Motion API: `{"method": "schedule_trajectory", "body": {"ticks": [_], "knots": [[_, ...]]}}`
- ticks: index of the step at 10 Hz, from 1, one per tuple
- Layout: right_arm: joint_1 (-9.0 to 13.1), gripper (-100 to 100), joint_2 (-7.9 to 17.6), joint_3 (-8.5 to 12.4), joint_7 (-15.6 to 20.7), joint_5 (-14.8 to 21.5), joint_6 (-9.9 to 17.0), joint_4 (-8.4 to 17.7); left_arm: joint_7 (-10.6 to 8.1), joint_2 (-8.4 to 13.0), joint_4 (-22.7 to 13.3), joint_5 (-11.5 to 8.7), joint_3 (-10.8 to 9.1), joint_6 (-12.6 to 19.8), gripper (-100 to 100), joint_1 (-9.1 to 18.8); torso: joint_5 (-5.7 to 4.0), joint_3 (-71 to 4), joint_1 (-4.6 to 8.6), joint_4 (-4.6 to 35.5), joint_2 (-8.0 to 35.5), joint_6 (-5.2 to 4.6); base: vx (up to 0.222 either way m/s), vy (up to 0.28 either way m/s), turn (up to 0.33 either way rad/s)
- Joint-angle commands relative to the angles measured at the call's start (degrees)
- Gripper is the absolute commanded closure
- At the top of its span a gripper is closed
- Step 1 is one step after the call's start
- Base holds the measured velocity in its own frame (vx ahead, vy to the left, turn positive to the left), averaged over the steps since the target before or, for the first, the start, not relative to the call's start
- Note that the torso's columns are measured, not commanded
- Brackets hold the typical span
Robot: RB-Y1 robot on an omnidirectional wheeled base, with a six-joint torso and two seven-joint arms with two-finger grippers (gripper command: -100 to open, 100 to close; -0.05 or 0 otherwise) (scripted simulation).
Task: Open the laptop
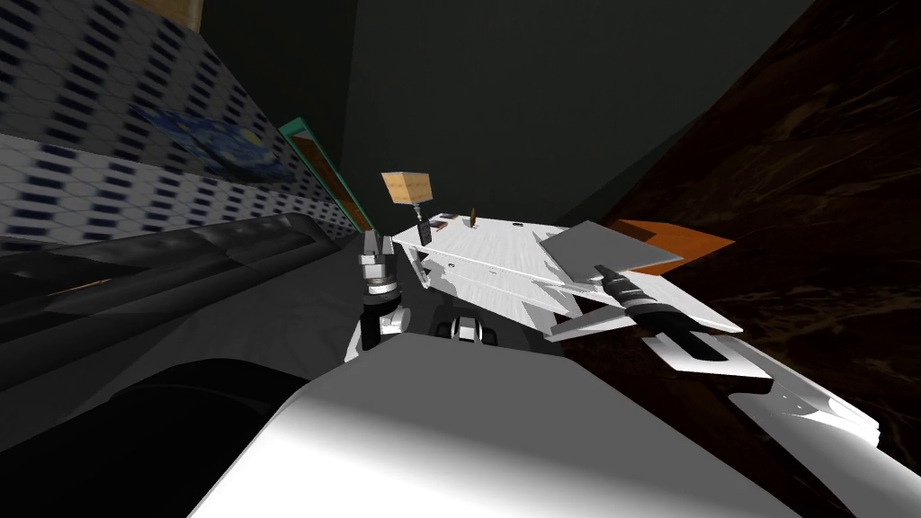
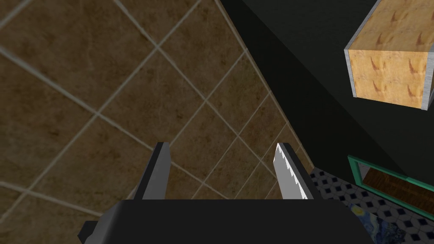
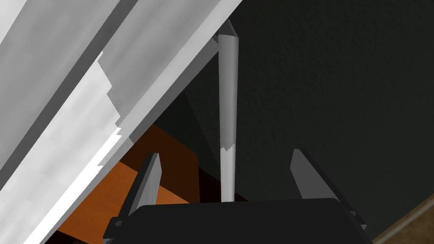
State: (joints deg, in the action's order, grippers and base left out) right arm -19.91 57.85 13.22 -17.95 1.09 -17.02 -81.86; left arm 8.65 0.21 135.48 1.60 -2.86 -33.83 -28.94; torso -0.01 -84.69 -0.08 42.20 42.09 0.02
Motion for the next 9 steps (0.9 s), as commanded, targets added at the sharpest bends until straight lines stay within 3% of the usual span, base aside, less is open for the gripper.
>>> {"method": "schedule_trajectory", "body": {"ticks": [1,5,6,7,9], "knots": [[-1.99,-100,3.35,1.22,-2.34,-1.03,1.5,-2.89,0.0,0.0,0.0,0.0,0.0,0.0,0,0.0,0.06,0.09,-0.09,0.07,0.15,-0.02,0.034,0.035,-0.062],[-3.73,-100,7.31,2.33,-4.9,-2.18,3.01,-5.61,0.0,0.0,0.0,0.0,0.0,0.0,0,0.01,0.12,0.18,0.0,0.18,0.31,-0.02,0.017,0.022,-0.043],[-3.16,-100,6.77,1.78,-4.54,-2.0,2.44,-4.48,0.0,0.0,0.0,0.0,0.0,0.0,0,0.01,0.14,0.17,-0.04,0.18,0.31,-0.02,0.007,0.006,-0.008],[-3.2,0,6.85,1.77,-4.67,-2.02,2.54,-4.55,0.0,0.0,0.0,0.0,0.0,0.0,0,0.01,0.1,0.18,-0.01,0.16,0.3,-0.01,0.0,0.0,0.0],[-3.29,0,6.76,1.63,-4.68,-2.02,2.57,-4.5,0.0,0.0,0.0,0.0,0.0,0.0,0,0.01,0.12,0.16,0.0,0.17,0.28,-0.03,0.0,0.0,0.0]]}}
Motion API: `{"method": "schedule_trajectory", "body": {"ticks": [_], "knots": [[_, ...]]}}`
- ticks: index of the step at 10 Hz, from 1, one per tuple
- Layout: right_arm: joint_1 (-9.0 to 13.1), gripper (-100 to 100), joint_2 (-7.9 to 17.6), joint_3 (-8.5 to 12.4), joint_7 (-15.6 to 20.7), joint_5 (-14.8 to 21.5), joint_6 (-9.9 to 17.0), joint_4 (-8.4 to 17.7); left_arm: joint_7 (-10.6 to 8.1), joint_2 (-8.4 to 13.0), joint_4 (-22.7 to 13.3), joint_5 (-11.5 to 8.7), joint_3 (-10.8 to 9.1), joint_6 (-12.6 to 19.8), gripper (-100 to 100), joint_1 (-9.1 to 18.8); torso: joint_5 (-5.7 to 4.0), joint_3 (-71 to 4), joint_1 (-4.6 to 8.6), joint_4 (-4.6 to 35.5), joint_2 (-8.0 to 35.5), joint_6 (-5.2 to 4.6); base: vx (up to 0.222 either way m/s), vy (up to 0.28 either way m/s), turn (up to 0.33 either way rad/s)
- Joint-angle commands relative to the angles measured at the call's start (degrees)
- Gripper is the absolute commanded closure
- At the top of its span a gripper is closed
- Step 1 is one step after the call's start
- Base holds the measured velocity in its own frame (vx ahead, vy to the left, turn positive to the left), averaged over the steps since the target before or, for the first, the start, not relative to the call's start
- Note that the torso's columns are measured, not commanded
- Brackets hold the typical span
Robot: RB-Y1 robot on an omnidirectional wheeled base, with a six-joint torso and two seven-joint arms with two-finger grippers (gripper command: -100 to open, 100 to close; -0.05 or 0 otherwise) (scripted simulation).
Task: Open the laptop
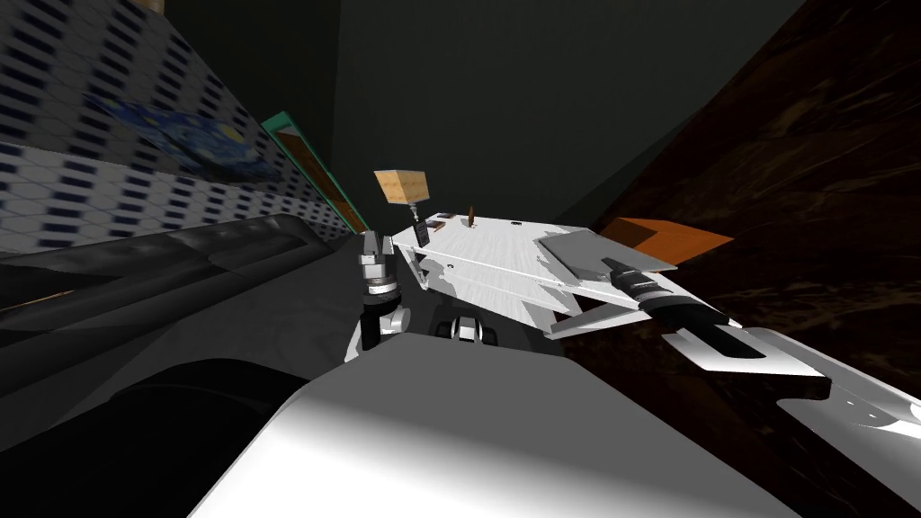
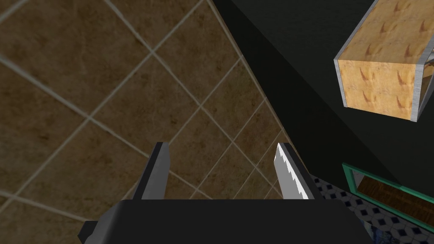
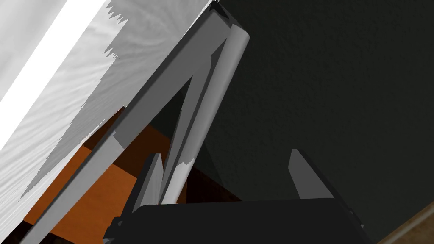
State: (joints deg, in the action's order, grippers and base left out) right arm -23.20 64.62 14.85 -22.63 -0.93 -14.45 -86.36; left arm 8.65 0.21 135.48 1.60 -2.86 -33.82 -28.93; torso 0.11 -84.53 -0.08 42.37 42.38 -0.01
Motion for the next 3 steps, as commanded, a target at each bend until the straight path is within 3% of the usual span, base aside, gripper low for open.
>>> {"method": "schedule_trajectory", "body": {"ticks": [1,3], "knots": [[-0.05,0,-0.04,-0.07,-0.01,0.0,0.02,0.02,0.0,0.0,0.0,0.0,0.0,0.0,0,0.0,0.01,0.0,-0.02,0.0,0.0,0.0,0.0,0.0,0.0],[-0.08,0,-0.07,-0.12,-0.02,0.0,0.05,0.05,0.0,0.0,0.0,0.0,0.0,0.0,0,0.0,-0.05,-0.02,0.0,-0.05,-0.04,0.01,0.0,0.0,0.0]]}}
